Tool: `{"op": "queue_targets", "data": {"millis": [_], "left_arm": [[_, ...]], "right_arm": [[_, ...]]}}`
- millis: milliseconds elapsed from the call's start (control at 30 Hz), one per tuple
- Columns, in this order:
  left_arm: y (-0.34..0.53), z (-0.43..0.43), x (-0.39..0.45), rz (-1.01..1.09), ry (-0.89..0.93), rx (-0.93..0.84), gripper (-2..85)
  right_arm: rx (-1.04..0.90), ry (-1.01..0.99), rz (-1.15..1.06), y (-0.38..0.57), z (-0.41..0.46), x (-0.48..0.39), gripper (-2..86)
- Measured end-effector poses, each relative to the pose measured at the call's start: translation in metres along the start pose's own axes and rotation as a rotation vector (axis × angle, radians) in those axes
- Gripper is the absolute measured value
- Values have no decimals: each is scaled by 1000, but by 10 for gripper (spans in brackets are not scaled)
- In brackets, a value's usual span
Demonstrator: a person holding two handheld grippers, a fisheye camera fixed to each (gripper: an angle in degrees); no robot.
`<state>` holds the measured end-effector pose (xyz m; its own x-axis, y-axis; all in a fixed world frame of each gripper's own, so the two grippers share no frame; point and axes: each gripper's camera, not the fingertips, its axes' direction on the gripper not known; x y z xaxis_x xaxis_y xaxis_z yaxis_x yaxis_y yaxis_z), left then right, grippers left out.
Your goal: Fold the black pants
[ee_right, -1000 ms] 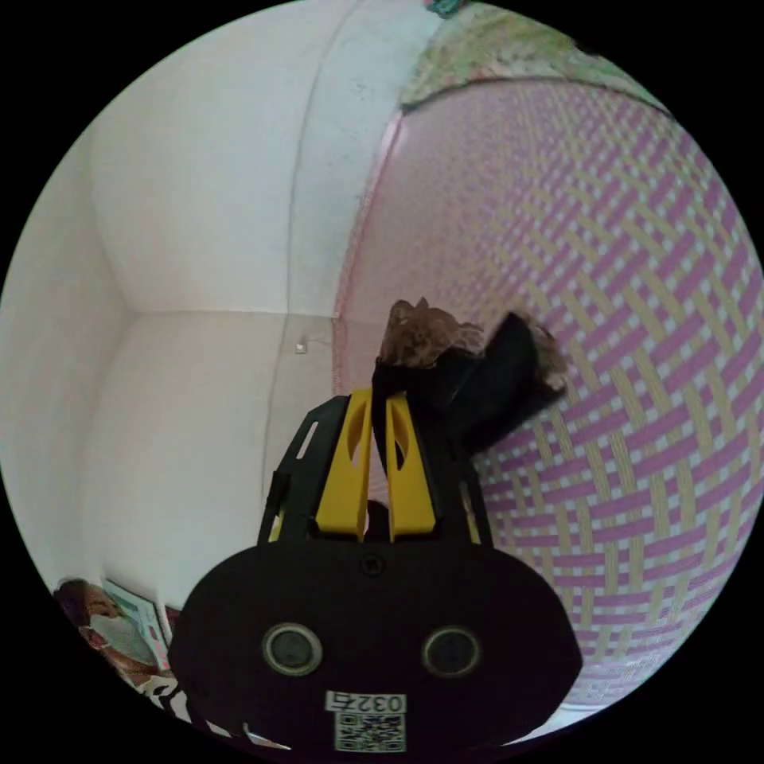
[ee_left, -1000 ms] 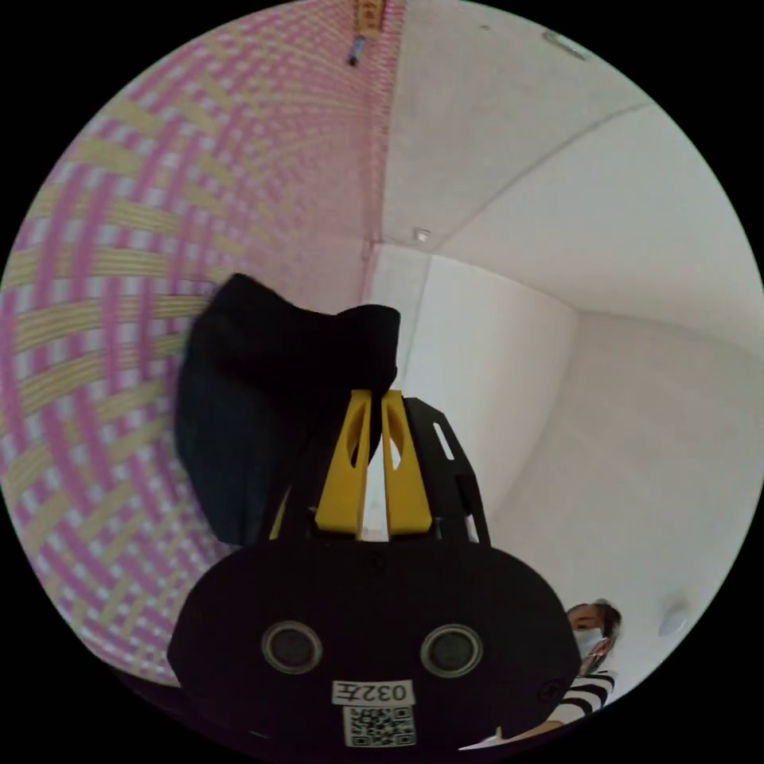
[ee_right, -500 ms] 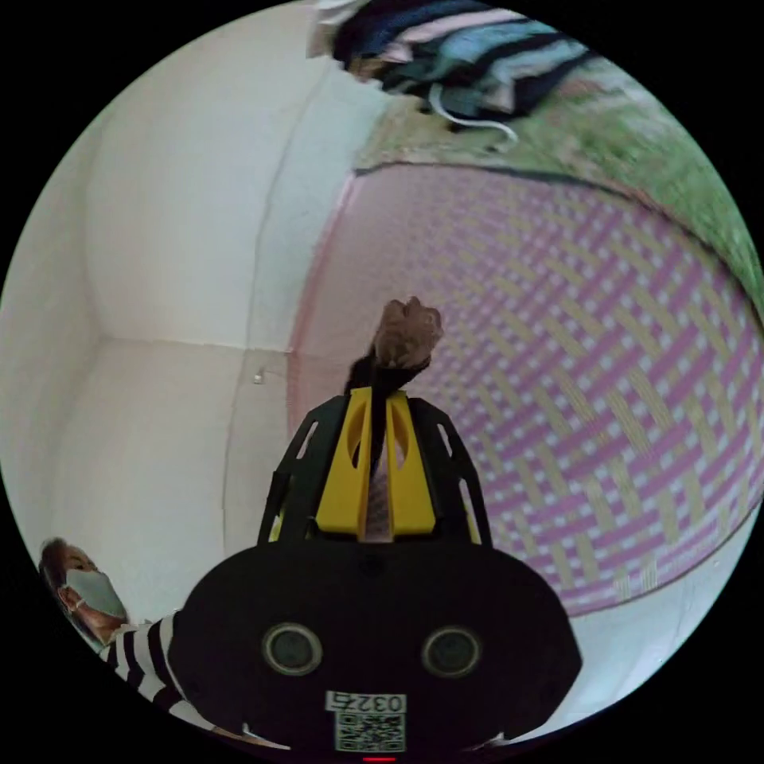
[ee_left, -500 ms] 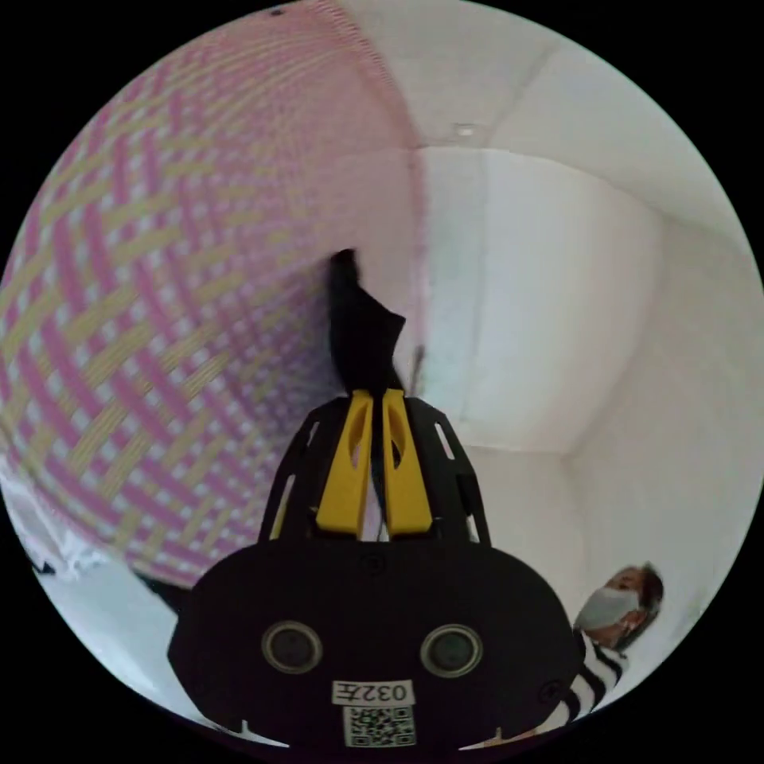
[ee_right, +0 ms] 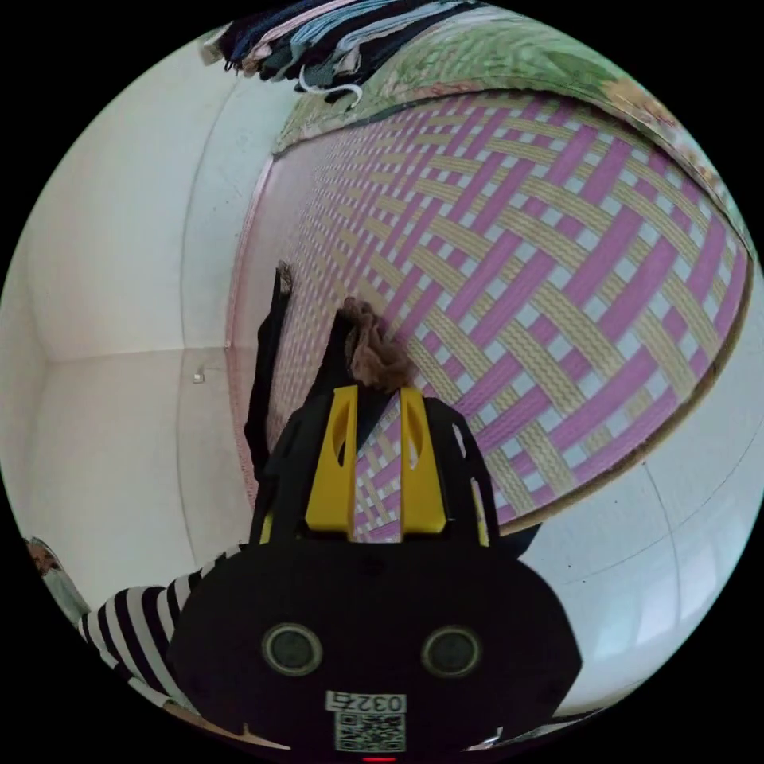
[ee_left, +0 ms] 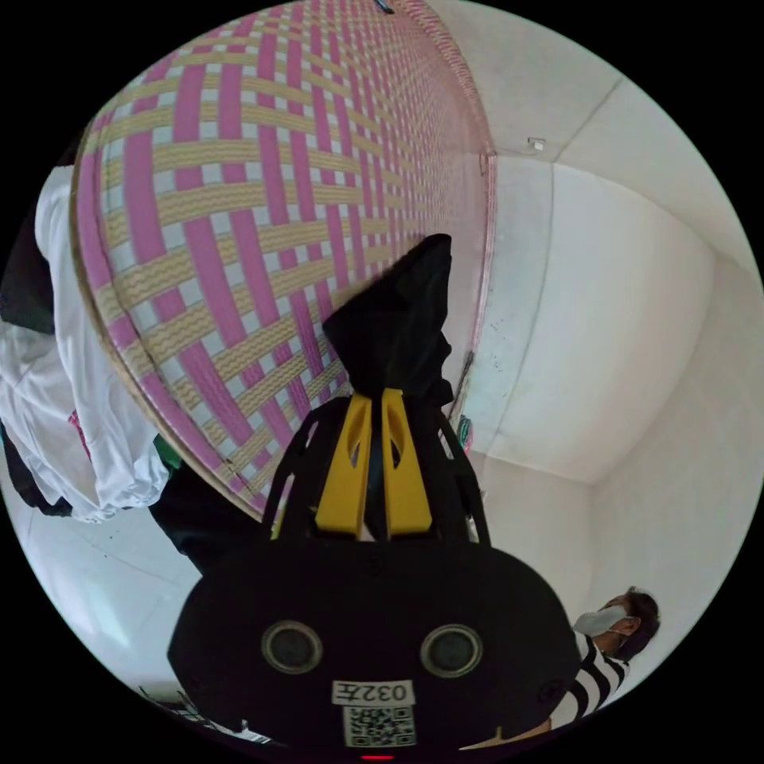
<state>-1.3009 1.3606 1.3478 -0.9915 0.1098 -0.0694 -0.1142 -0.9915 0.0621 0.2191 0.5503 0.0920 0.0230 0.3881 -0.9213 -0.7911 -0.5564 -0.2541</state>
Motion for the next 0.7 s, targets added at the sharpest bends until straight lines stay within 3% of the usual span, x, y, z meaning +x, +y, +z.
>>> {"op": "queue_targets", "data": {"millis": [200,267,333,500,567,633,700], "left_arm": [[-2,30,0,-72,-34,-24,-16],[0,37,2,-91,-47,-14,-16],[4,40,4,-98,-20,18,-14],[13,43,14,-77,-120,-6,-10],[17,45,12,-94,-141,6,-6],[25,39,12,-129,-111,127,14],[36,30,26,-145,-199,295,15]], "right_arm": [[-16,-124,15,-1,14,6,76],[-31,-74,-14,-3,22,-5,34],[-31,105,-81,-6,27,-27,8],[-13,136,-78,-11,18,-36,27],[79,213,-42,-12,5,-38,44],[177,231,-34,-18,-8,-49,54],[197,205,-69,-26,-5,-65,55]]}}
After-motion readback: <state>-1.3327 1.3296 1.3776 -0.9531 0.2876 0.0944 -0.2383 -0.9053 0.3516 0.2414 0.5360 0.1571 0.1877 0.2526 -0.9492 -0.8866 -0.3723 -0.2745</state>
